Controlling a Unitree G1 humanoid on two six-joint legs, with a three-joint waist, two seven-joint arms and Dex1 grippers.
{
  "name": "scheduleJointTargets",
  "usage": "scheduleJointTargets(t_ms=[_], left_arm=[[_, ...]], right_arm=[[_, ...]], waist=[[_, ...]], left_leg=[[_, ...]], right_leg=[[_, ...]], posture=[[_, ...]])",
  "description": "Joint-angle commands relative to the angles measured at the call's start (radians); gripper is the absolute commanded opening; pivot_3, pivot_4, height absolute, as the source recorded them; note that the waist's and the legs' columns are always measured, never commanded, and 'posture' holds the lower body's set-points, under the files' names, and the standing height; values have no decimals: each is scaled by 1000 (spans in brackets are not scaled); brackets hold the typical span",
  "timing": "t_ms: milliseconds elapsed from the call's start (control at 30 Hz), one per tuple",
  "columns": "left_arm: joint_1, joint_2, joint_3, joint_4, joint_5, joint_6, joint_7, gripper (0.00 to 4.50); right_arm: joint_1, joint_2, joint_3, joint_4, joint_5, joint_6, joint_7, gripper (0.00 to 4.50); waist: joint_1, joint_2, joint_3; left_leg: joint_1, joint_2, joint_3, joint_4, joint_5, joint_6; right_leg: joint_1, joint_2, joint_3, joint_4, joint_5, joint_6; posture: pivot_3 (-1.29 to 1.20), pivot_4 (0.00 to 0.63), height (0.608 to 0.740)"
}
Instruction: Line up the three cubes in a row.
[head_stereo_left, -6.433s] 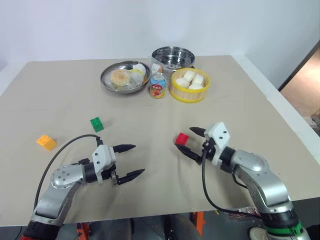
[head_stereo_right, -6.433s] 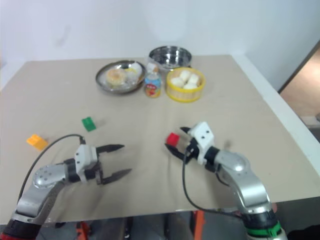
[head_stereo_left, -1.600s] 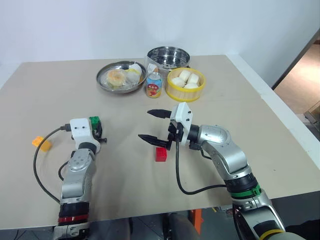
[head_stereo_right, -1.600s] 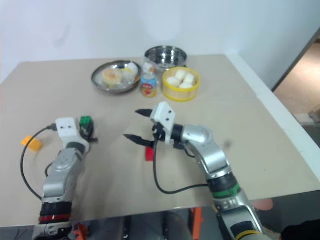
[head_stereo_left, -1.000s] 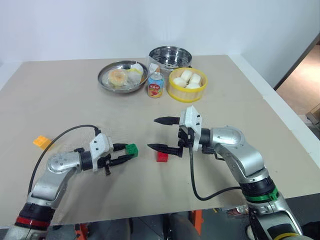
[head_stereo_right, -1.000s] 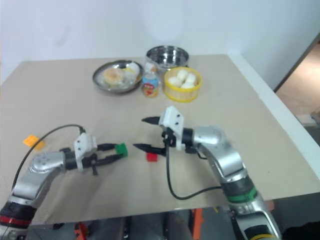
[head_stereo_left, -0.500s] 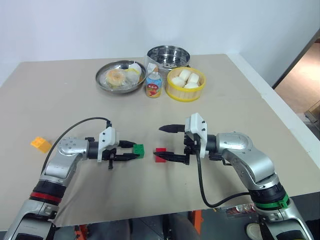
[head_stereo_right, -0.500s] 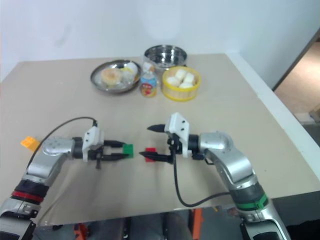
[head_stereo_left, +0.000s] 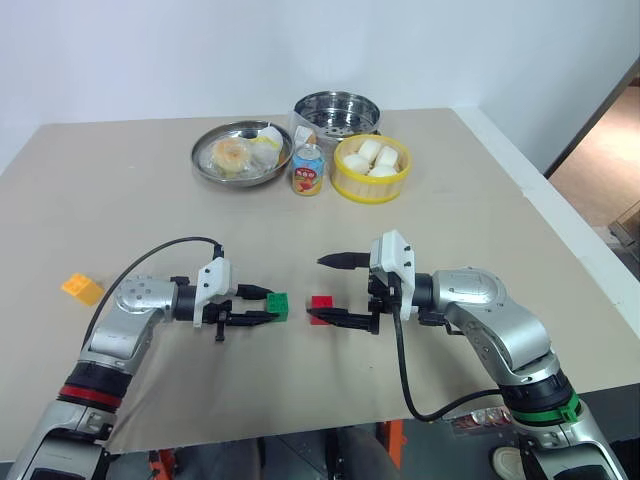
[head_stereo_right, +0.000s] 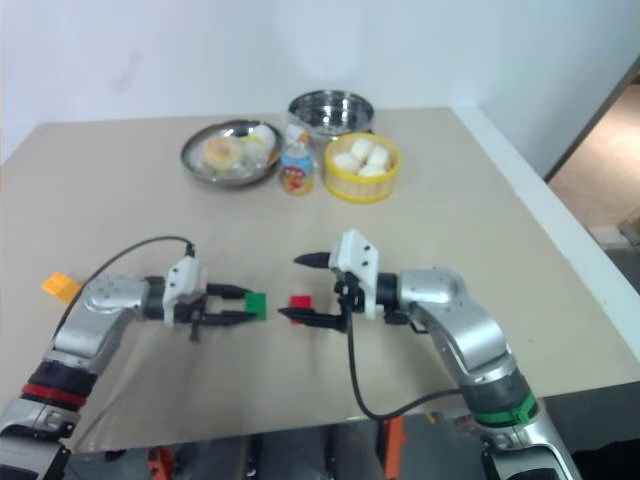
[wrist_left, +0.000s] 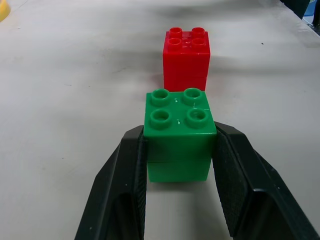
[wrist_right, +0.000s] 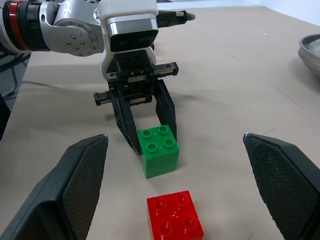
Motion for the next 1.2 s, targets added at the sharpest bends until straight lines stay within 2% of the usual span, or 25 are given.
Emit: scheduleJointTargets(t_ms=[33,133,200,400,433,567,767,833,967,1200], left_arm=[[13,17,12,-15,5,-21,-12,1282],[3,27,4,8,20,-53,-28,1282],[-5,29,3,24,28,-69,-28,2317],[-33,26,32,36,25,-72,-11,4352],[-27,35,46,18,16,-54,0,4474],[22,75,124,-79,-30,49,72,4474],[219,101,340,-365,-134,270,312,4474],[289,79,412,-463,-170,343,413,4474],[420,45,490,-599,-166,372,536,4474],[447,-124,692,-676,-92,356,921,4474]], right_arm=[[-11,-3,-17,-27,4,-15,0,4500],[-17,-2,-15,-18,-1,-20,3,4500],[-19,-2,-14,-14,-3,-22,4,4500],[-27,6,-14,-7,-4,-26,4,4500],[-31,8,-15,-6,-2,-25,4,4500],[-40,16,-18,0,3,-24,6,4500],[-56,30,-12,31,3,-40,25,4500],[-66,37,-8,49,4,-47,38,4500],[-93,51,7,98,-5,-72,75,4500],[-141,80,33,187,-22,-125,125,4500]], waist=[[0,0,0],[0,0,0],[0,0,0],[0,0,0],[0,0,0],[-5,0,0],[-25,0,0],[-25,0,0],[-25,0,0],[-24,-1,0]], left_leg=[[0,0,0,0,0,0],[0,0,0,0,0,0],[0,0,0,0,0,0],[0,0,0,1,0,0],[0,0,0,1,0,0],[0,0,0,1,0,0],[0,2,0,0,0,0],[0,2,0,0,0,0],[2,2,1,0,0,0],[2,2,1,1,0,0]], right_leg=[[0,0,0,0,0,0],[0,0,0,0,0,0],[0,0,0,0,0,0],[0,0,0,0,0,0],[0,0,0,0,0,0],[0,1,0,0,0,0],[0,1,0,0,0,0],[0,0,0,0,0,0],[1,-1,1,0,1,0],[1,-1,1,0,2,-2]], posture=[[0,150,740],[0,150,740],[0,150,740],[0,150,740],[0,150,740],[0,150,740],[0,150,740],[0,150,740],[0,150,740],[0,150,740]])
